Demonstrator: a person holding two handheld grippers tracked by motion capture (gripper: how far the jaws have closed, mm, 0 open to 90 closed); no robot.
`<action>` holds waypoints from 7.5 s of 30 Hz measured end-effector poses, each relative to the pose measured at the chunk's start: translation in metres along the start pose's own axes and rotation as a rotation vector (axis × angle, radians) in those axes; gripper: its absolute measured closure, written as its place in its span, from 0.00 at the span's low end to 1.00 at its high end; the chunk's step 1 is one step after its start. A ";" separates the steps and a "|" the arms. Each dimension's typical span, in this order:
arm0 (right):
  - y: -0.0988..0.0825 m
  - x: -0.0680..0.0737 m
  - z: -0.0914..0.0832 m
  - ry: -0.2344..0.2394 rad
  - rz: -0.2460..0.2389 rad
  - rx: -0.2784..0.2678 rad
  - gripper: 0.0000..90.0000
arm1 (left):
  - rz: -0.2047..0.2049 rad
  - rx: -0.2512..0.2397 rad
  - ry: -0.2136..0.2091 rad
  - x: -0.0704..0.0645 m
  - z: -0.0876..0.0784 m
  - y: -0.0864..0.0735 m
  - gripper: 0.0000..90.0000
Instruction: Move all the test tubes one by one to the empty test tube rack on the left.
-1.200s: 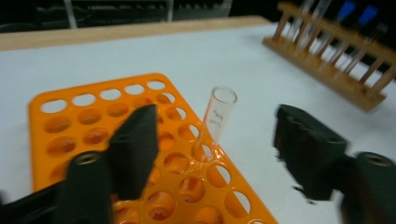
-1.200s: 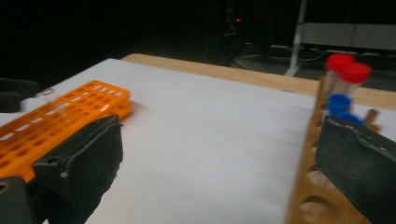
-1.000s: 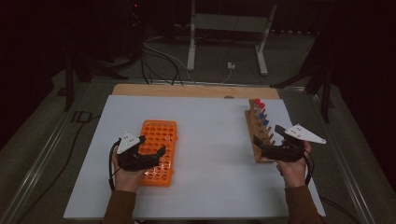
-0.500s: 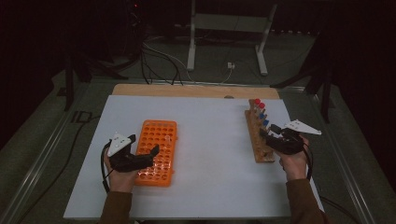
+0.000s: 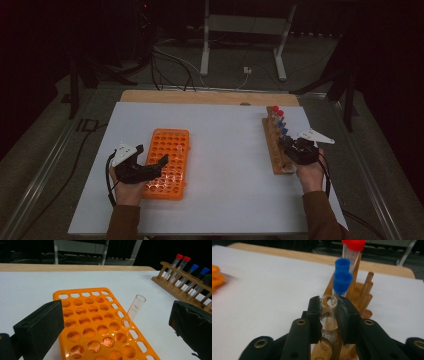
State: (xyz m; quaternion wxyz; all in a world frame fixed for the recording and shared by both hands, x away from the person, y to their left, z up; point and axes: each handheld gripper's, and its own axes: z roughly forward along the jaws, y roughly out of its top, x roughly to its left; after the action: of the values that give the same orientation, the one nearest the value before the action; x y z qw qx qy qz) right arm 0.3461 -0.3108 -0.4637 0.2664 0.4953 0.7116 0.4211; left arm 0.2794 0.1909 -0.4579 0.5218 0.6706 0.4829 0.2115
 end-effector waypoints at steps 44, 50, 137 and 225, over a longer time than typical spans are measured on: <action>0.031 0.014 -0.047 0.001 -0.012 -0.181 0.85 | 0.105 -0.047 -0.005 -0.016 0.000 0.004 0.01; 0.033 0.024 -0.045 0.043 -0.018 -0.179 0.85 | 0.124 -0.058 -0.016 -0.026 0.002 0.009 0.01; 0.026 0.120 -0.024 0.395 -0.152 -0.048 0.85 | 0.334 0.095 -0.269 -0.158 0.103 0.003 0.27; 0.018 0.076 -0.032 0.288 -0.009 -0.108 0.01 | 0.233 0.060 -0.124 -0.061 0.034 0.001 0.85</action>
State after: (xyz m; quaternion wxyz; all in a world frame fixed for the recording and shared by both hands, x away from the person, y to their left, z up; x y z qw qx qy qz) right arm 0.3014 -0.2479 -0.4290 0.1899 0.4116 0.7209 0.5243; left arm 0.2789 0.1211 -0.4562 0.5021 0.7493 0.3747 0.2145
